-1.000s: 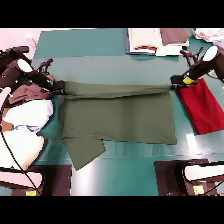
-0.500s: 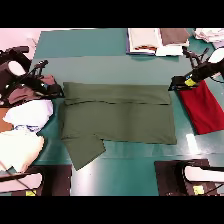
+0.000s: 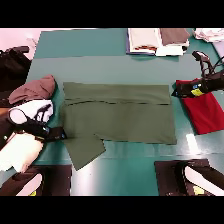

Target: Fold the shirts.

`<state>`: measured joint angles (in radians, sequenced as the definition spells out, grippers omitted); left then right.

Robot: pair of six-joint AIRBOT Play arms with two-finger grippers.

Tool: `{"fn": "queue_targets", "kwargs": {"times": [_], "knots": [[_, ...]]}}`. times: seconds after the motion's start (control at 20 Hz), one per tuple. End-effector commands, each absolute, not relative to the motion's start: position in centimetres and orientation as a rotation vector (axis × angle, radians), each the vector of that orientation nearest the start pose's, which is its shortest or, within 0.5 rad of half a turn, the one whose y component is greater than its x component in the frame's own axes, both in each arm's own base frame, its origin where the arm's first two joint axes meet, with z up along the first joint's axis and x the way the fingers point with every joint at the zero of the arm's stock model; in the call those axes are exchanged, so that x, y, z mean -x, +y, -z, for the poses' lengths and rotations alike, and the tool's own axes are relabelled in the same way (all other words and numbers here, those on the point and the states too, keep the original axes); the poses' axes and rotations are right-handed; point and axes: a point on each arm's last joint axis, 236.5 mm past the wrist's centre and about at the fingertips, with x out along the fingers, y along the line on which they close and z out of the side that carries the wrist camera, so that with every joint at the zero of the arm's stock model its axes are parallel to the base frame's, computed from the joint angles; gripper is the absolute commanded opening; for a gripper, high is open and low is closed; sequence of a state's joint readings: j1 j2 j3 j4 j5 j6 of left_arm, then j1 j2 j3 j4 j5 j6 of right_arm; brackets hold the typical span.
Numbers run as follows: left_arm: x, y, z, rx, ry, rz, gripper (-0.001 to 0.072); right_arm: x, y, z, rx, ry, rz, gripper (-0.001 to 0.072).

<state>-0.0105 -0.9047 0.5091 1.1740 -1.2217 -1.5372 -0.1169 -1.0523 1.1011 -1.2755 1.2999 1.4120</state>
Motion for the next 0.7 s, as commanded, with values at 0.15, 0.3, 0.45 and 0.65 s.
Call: {"fn": "queue_targets", "kwargs": {"times": [0.15, 0.3, 0.45, 0.65], "knots": [[-16.8, -13.3, 8.9, 0.432, 1.575, 0.282, 0.0604, -32.3, 3.0, -7.0, -0.177, 1.21, -0.198, 0.0387], [-17.4, -13.7, 8.1, 0.434, 1.561, 0.306, 0.0187, -31.4, 2.6, -6.9, -0.181, 1.238, -0.195, 0.0387], [-19.1, -13.9, 6.1, 0.406, 1.511, 0.339, 0.0047, -28.3, 0.7, -5.1, -0.217, 1.332, -0.159, 0.0387], [-21.1, -14.3, 3.7, 0.389, 1.446, 0.37, 0.0029, -19.4, -4.0, 1.5, -0.338, 1.552, 0.024, 0.0493]]}}
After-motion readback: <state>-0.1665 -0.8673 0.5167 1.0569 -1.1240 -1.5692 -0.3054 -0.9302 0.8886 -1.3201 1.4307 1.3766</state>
